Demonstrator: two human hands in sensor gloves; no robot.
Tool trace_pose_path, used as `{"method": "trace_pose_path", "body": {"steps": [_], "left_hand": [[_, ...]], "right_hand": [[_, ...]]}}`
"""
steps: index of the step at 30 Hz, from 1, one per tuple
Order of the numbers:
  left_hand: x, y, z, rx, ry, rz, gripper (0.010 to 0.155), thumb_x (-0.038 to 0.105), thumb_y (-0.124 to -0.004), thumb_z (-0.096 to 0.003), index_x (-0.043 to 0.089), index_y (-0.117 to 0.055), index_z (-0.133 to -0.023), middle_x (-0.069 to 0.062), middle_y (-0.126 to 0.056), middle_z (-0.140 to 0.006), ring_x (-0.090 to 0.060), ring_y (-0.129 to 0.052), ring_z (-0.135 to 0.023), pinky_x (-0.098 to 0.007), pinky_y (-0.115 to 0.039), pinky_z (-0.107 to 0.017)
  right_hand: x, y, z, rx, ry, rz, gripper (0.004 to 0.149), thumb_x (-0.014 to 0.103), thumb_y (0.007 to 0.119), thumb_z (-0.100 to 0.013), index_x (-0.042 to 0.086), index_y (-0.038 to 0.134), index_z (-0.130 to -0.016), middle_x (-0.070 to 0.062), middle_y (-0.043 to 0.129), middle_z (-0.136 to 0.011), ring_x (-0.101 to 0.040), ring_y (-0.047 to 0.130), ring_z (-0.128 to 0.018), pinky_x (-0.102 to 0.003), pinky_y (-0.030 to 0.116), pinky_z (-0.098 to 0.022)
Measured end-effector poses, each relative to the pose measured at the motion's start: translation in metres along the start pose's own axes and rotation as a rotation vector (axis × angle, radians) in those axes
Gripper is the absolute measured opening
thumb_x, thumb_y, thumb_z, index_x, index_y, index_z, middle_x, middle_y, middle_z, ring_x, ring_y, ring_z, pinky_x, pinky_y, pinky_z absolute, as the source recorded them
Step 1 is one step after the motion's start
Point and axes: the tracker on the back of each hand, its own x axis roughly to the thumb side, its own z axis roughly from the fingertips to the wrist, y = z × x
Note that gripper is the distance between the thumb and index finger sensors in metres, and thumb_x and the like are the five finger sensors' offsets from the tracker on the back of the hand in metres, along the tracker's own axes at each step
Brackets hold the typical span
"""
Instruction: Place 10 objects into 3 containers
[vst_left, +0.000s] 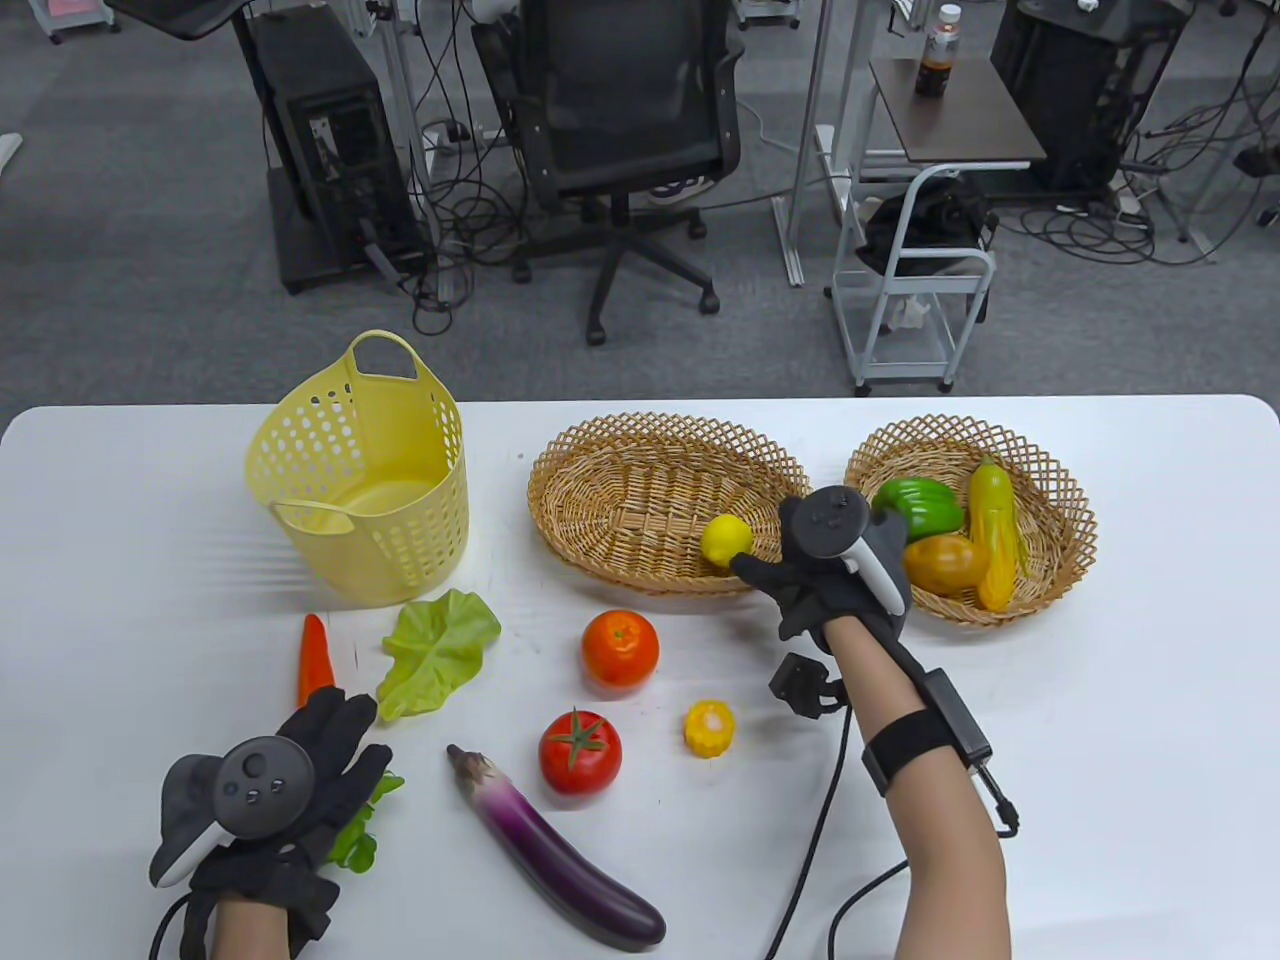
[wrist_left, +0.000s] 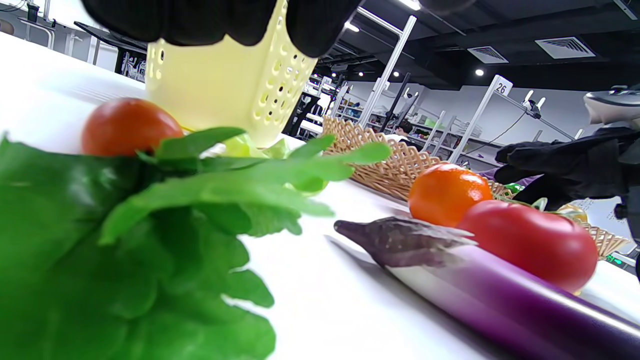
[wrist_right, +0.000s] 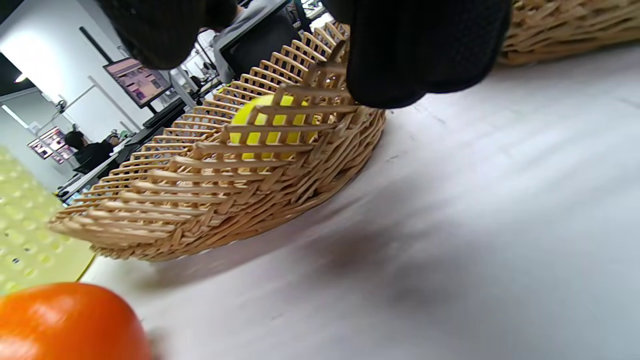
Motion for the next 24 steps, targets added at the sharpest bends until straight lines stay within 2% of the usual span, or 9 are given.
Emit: {"method": "trace_pose_path", "body": {"steps": [6, 9, 12, 17, 24], "left_hand": [[0.001, -0.002, -0.001, -0.011, -0.005, 0.001, 0.064, 0.050, -0.053, -0.0635, 0.010, -0.054, -0.114, -0.030, -0.046, -0.117, -0.058, -0.053, -0.104, -0.066, -0.058, -0.067], [0.001, -0.003, -0.002, -0.017, -0.005, -0.001, 0.064, 0.050, -0.053, -0.0635, 0.011, -0.054, -0.114, -0.030, -0.046, -0.117, -0.057, -0.054, -0.104, -0.066, -0.058, -0.067], [0.002, -0.004, -0.002, -0.021, -0.007, 0.000, 0.064, 0.050, -0.053, -0.0635, 0.010, -0.054, -0.114, -0.029, -0.047, -0.117, -0.057, -0.054, -0.104, -0.066, -0.058, -0.067], [0.002, -0.006, -0.004, -0.037, -0.007, -0.002, 0.064, 0.051, -0.053, -0.0636, 0.011, -0.053, -0.114, -0.030, -0.046, -0.118, -0.057, -0.053, -0.104, -0.066, -0.058, -0.067], [0.003, -0.009, -0.005, -0.051, -0.004, -0.005, 0.064, 0.051, -0.053, -0.0636, 0.011, -0.053, -0.114, -0.030, -0.046, -0.117, -0.057, -0.053, -0.104, -0.066, -0.058, -0.067]], "right_hand": [[0.005, 0.004, 0.034, 0.057, -0.124, 0.048, 0.090, 0.054, 0.068, -0.056, 0.008, 0.014, -0.111, -0.030, 0.022, -0.114, -0.051, 0.066, -0.090, -0.056, 0.071, -0.059], [0.007, 0.015, 0.050, 0.164, -0.147, 0.074, 0.092, 0.057, 0.067, -0.055, 0.008, 0.013, -0.111, -0.031, 0.023, -0.114, -0.053, 0.069, -0.087, -0.044, 0.080, -0.050], [0.007, 0.032, 0.062, 0.289, -0.171, 0.060, 0.095, 0.058, 0.067, -0.055, 0.005, 0.012, -0.110, -0.034, 0.023, -0.113, -0.054, 0.071, -0.086, -0.041, 0.081, -0.048], [0.003, 0.059, 0.074, 0.434, -0.199, 0.038, 0.098, 0.059, 0.067, -0.054, 0.003, 0.009, -0.110, -0.036, 0.026, -0.112, -0.053, 0.071, -0.085, -0.040, 0.082, -0.047], [-0.001, 0.080, 0.076, 0.487, -0.218, 0.088, 0.098, 0.057, 0.069, -0.054, 0.004, 0.010, -0.110, -0.033, 0.029, -0.112, -0.046, 0.068, -0.085, -0.040, 0.080, -0.051]]}}
